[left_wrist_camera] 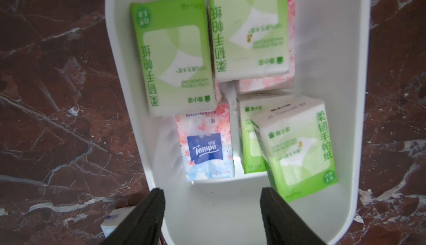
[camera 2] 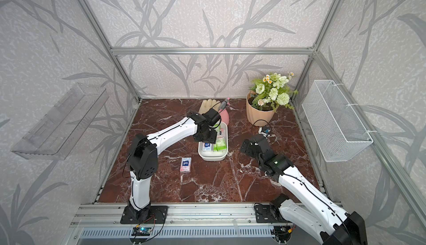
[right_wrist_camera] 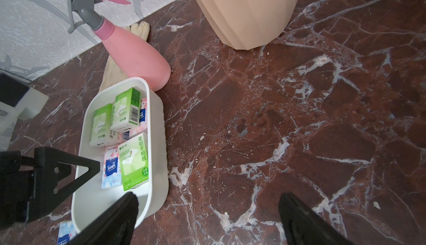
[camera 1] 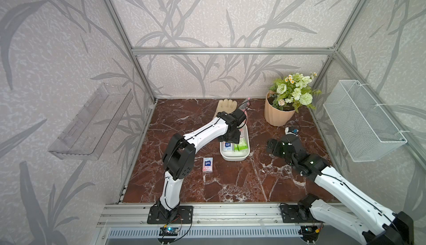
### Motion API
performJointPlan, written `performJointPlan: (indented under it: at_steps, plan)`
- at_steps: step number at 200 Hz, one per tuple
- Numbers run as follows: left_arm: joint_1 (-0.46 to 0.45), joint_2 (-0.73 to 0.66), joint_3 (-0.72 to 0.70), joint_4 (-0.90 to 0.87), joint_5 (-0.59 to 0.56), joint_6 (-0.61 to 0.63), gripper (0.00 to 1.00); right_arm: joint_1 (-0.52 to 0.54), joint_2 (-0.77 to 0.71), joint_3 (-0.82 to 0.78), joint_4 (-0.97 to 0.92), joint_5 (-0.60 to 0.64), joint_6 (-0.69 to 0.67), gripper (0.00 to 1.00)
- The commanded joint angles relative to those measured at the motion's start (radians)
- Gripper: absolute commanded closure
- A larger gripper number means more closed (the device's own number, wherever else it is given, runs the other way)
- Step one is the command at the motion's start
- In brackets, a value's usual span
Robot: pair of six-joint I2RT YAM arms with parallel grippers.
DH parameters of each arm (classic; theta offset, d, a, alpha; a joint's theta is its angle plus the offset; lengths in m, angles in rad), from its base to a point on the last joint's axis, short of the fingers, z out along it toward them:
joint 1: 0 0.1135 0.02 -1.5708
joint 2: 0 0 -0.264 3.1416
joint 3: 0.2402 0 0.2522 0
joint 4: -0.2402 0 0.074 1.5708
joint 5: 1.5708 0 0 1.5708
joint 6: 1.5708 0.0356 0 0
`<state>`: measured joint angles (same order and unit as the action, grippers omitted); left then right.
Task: Take the pocket tissues out of the storage box
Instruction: Pick up the pocket tissues from the storage box.
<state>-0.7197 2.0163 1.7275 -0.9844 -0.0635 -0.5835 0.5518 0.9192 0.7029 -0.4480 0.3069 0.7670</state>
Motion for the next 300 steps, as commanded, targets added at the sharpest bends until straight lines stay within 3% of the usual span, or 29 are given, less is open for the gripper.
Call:
performJointPlan:
  at_steps: [1, 120, 221, 268, 300]
  plan:
    - [0.000, 0.030, 0.018, -0.025, -0.047, -0.013, 0.33, 0.004, -0.015, -0.021, -0.021, 0.024, 0.005, 0.01]
    - [0.001, 0.142, 0.027, -0.001, -0.065, -0.013, 0.40, 0.004, -0.010, 0.003, -0.027, 0.035, -0.008, 0.01]
    - [0.002, 0.223, 0.058, 0.001, -0.012, -0.006, 0.39, 0.003, 0.027, 0.022, -0.001, 0.036, -0.063, 0.01]
    - [0.003, 0.209, 0.063, -0.013, -0.028, 0.004, 0.33, 0.003, 0.043, 0.023, 0.013, 0.029, -0.066, 0.01]
    - [0.002, 0.199, 0.067, -0.011, -0.018, 0.006, 0.44, 0.004, 0.053, 0.022, 0.021, 0.024, -0.061, 0.01]
